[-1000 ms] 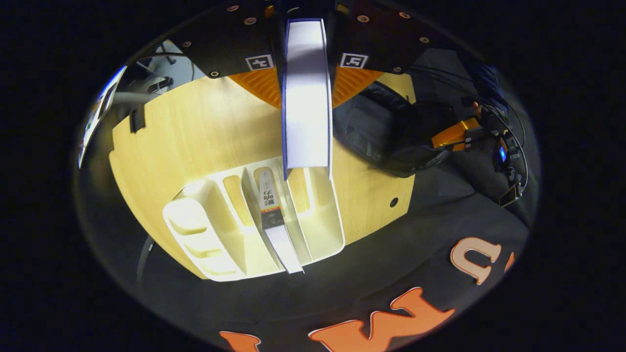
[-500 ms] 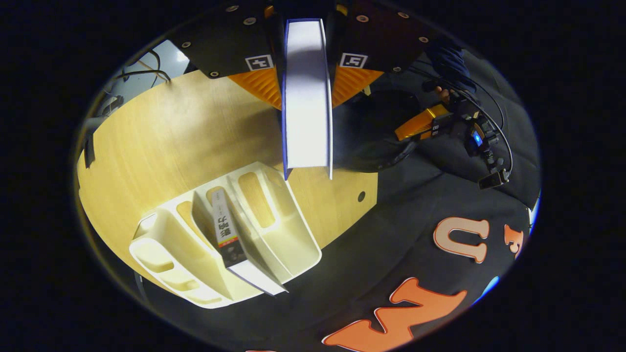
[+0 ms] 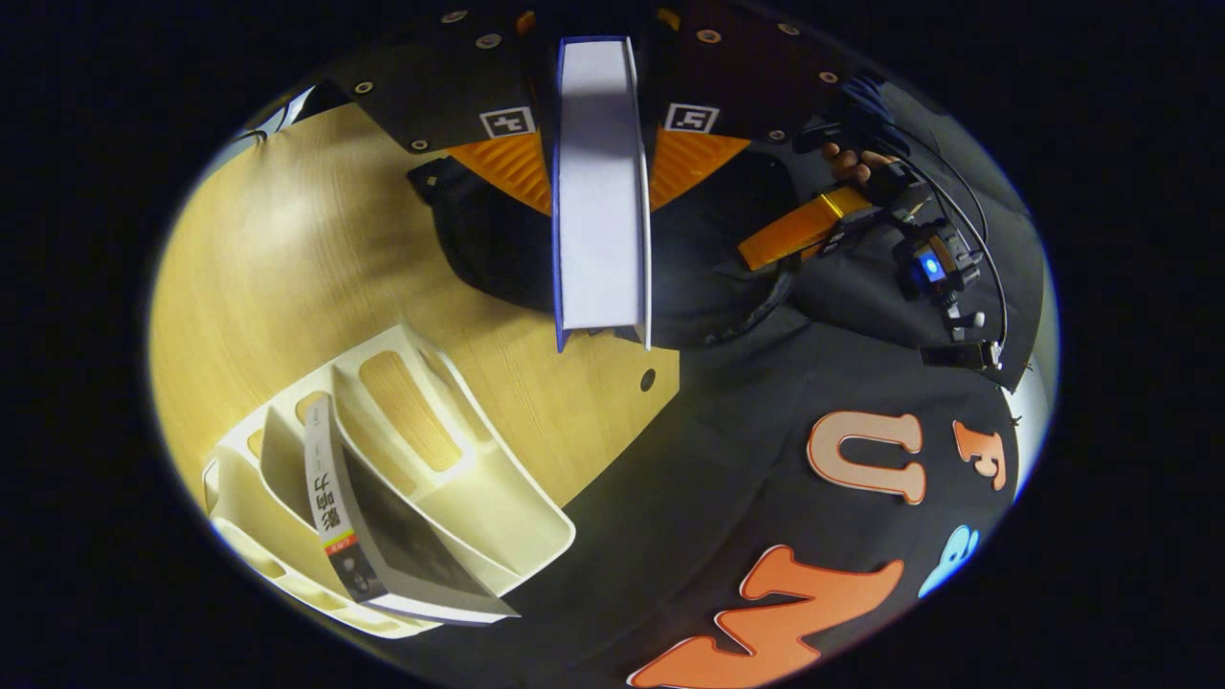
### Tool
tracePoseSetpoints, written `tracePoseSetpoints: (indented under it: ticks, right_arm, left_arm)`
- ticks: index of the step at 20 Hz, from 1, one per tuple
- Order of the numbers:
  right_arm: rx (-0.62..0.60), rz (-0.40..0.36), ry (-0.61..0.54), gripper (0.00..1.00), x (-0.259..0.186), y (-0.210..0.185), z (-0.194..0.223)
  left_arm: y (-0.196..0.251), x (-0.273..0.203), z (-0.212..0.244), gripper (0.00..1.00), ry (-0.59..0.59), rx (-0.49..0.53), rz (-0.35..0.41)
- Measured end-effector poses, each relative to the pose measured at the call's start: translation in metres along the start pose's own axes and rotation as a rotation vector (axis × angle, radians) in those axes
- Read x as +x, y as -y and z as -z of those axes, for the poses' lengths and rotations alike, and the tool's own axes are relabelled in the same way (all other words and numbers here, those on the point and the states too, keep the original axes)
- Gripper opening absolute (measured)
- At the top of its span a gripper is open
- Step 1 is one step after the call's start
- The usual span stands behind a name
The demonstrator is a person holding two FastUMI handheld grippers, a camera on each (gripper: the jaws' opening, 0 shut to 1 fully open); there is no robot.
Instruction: Open the schoolbag, grab two books from the bookshelf and put them into the schoolbag.
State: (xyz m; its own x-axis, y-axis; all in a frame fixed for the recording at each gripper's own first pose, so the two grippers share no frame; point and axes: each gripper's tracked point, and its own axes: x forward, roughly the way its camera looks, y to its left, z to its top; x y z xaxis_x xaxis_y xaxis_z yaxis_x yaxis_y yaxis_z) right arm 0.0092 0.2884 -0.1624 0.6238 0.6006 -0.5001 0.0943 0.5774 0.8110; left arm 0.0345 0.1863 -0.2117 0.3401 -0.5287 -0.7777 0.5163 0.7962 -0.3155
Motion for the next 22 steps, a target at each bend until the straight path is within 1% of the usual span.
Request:
tracePoseSetpoints:
  ticks: [4,5,9,14,16,21,22]
  right_arm:
    - [0.045,-0.075,0.020,0.35,0.024,-0.003,0.007]
    - [0.049,-0.081,0.032,0.35,0.031,-0.002,0.008]
    - [0.091,-0.098,0.084,0.34,0.061,-0.004,0.016]
    - [0.101,-0.123,0.118,0.35,0.098,-0.010,0.019]
    - [0.083,-0.115,0.108,0.35,0.111,-0.009,0.023]
    - [0.099,-0.131,0.106,0.34,0.126,-0.010,0.024]
    - [0.098,-0.117,0.095,0.35,0.131,-0.008,0.026]
  left_arm:
    - [0.001,0.000,-0.004,0.06,0.010,-0.018,-0.004]
    - [0.002,0.000,-0.005,0.06,0.014,-0.025,-0.001]
    - [0.004,0.001,-0.009,0.06,0.029,-0.051,0.003]
    - [0.006,0.002,-0.011,0.06,0.036,-0.062,0.013]
    - [0.007,0.004,-0.011,0.06,0.036,-0.071,0.016]
    - [0.010,0.004,-0.011,0.06,0.037,-0.084,0.031]
    - [0.012,0.003,-0.010,0.06,0.034,-0.087,0.035]
